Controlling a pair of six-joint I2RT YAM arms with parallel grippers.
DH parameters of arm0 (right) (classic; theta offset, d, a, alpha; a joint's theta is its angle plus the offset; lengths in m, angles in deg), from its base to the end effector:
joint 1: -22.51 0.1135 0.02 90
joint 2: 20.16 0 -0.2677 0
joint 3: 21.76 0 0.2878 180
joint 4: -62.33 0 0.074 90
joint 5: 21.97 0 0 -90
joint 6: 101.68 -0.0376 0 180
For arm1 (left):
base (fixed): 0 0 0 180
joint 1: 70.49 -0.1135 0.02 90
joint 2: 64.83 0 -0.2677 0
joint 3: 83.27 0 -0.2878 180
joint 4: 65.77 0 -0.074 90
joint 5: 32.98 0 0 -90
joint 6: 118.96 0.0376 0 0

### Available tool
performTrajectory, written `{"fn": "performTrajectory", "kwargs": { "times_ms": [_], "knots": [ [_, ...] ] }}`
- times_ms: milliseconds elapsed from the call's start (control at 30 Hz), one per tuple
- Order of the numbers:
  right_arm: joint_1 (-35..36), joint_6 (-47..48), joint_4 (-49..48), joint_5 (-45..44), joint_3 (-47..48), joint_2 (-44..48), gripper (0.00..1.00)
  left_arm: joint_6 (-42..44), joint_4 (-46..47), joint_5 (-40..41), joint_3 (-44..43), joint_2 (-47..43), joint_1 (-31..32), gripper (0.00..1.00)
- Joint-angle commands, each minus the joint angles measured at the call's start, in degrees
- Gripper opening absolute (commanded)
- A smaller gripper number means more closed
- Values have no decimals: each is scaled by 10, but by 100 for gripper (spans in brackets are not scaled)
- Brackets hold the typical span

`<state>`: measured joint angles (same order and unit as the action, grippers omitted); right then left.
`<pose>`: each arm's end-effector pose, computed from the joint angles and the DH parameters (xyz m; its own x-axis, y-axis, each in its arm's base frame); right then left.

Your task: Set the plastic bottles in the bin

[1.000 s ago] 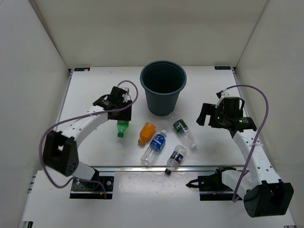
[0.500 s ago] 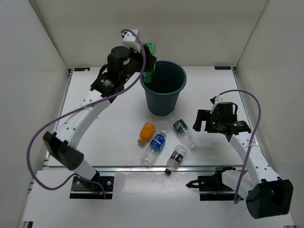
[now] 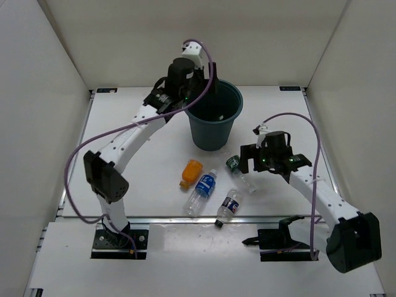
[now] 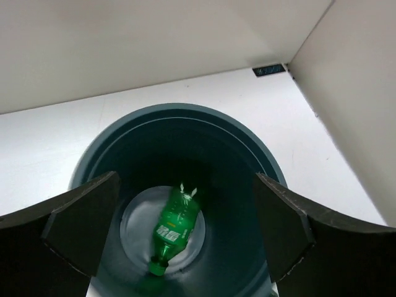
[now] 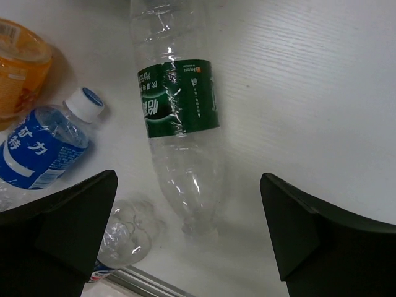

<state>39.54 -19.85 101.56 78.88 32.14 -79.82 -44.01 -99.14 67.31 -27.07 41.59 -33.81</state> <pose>0.2366 0.0799 0.2372 -0.7281 -0.0770 -0.6811 -0.3147 0.9204 0.2322 0.3866 -0.2796 0.4257 -0.3302 -0.0726 -0.9411 0.3772 0.9038 -0.2021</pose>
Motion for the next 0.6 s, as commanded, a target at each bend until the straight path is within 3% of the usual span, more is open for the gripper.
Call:
{"fn": "performTrajectory", "kwargs": {
  "times_ms": [0, 167, 267, 300, 433, 567],
  "knots": [
    [28, 21, -49, -18, 26, -50, 97, -18, -42, 27, 9, -128, -17, 99],
    [61, 37, -79, -55, 53, -145, 96, -54, -86, 62, 264, -292, -47, 98],
    [83, 46, -91, -78, 70, -194, 93, -111, -120, 47, 426, -399, -107, 98],
    [94, 47, -99, -87, 67, -207, 85, -132, -141, 20, 489, -437, -145, 99],
    [99, 32, -122, -82, 65, -244, 74, -182, -191, -46, 645, -548, -234, 99],
    [70, -14, -139, -42, 46, -246, 45, -231, -197, -59, 713, -609, -206, 98]
  ]
}}
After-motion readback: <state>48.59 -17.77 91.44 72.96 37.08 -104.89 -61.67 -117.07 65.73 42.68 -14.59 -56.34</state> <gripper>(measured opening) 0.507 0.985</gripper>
